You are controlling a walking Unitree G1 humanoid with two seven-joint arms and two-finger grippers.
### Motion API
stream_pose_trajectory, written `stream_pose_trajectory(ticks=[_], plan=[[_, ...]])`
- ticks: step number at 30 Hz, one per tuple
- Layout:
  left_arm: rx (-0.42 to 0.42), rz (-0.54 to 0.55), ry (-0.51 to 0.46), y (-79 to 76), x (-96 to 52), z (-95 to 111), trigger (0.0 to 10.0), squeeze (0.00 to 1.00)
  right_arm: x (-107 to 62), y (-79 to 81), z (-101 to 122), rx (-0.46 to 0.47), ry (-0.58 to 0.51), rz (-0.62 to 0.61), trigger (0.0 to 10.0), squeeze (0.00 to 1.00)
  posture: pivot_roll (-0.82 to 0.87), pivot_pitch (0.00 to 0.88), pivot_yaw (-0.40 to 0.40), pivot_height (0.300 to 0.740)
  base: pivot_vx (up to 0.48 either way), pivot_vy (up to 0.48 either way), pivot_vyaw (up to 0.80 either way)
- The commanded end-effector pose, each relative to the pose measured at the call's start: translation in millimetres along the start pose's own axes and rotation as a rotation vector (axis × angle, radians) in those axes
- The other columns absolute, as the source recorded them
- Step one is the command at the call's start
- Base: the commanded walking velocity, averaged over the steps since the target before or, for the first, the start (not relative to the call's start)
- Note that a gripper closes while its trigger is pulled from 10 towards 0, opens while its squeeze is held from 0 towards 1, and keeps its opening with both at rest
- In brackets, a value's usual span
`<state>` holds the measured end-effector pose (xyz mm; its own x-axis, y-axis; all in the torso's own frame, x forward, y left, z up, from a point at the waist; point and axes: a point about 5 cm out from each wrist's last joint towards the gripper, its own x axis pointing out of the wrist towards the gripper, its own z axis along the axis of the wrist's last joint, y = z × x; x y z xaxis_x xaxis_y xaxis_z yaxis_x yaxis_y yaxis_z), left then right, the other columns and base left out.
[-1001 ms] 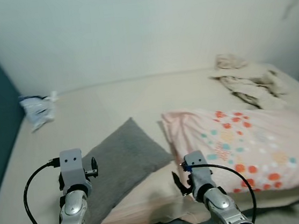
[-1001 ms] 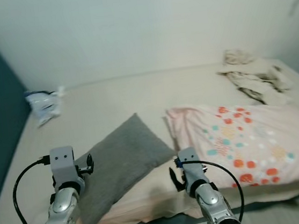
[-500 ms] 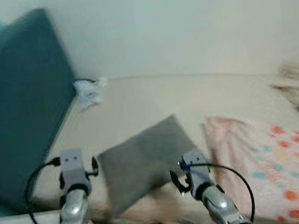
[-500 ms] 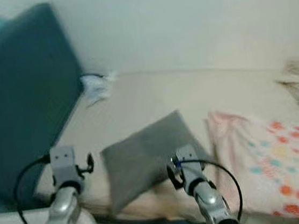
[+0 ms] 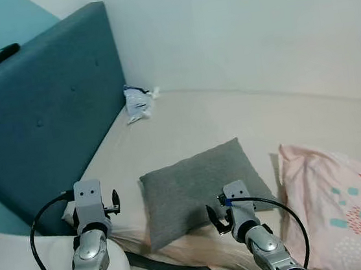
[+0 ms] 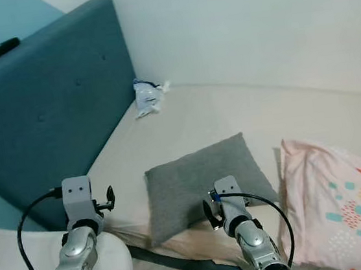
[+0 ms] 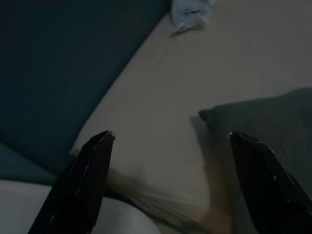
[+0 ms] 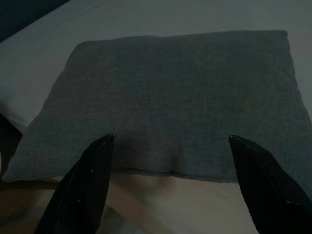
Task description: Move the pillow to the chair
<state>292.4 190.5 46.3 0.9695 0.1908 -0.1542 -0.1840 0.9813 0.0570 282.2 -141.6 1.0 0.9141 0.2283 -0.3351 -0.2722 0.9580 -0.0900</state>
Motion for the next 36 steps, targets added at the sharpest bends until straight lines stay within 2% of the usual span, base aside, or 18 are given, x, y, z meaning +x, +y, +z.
stream_pose_trajectory(ticks=[1, 5, 11, 20, 23, 26, 30, 33, 36], plan=[[0.041, 0.007, 0.052, 2.3, -0.1, -7, 10.0, 0.0, -0.8, 1.6, -3, 0.026, 0.012, -0.005, 10.0, 0.0, 0.03, 0.058, -0.008, 0.74, 0.0, -0.48, 0.0], [0.039, 0.021, 0.069, 3.6, 1.2, -9, 10.0, 0.0, -0.7, 1.7, -3, 0.027, 0.012, -0.006, 10.0, 0.0, 0.03, 0.057, -0.006, 0.74, 0.0, -0.48, 0.0], [0.035, 0.028, 0.093, 4.5, 2.4, -10, 10.0, 0.0, 0.0, 1.5, -2, 0.032, 0.008, -0.008, 10.0, 0.0, 0.03, 0.058, -0.005, 0.74, 0.0, 0.0, 0.0], [0.031, 0.029, 0.099, 3.7, 7.2, -6, 10.0, 0.0, 9.3, 0.9, 19, 0.027, -0.05, 0.004, 10.0, 0.0, 0.03, 0.06, -0.006, 0.74, 0.0, 0.0, 0.0], [0.021, 0.025, 0.09, 3.7, 7.7, -4, 10.0, 0.0, 9.6, 0.5, 20, 0.023, -0.055, 0.005, 10.0, 0.0, 0.03, 0.058, -0.007, 0.74, 0.0, 0.0, 0.0], [-0.029, 0.014, 0.083, 3.2, 7.3, -3, 10.0, 0.0, 9.4, 0.7, 19, 0.017, -0.056, 0.008, 10.0, 0.0, 0.02, 0.056, -0.007, 0.74, 0.0, 0.0, 0.0], [-0.009, 0.015, 0.079, 3.6, 7.4, -3, 10.0, 0.0, 8.8, 0.8, 19, 0.015, -0.055, 0.01, 10.0, 0.0, 0.02, 0.053, -0.006, 0.74, 0.0, 0.48, 0.0], [0.001, 0.013, 0.034, 3.1, 6.5, 1, 10.0, 0.0, 8.7, 0.7, 19, 0.013, -0.055, 0.01, 10.0, 0.0, 0.02, 0.051, -0.003, 0.74, 0.0, 0.0, 0.0], [-0.004, 0.013, 0.032, 1.7, 6.6, 2, 10.0, 0.0, 8.5, 0.6, 19, 0.011, -0.058, 0.01, 10.0, 0.0, 0.02, 0.048, -0.003, 0.74, 0.0, 0.0, 0.0]])
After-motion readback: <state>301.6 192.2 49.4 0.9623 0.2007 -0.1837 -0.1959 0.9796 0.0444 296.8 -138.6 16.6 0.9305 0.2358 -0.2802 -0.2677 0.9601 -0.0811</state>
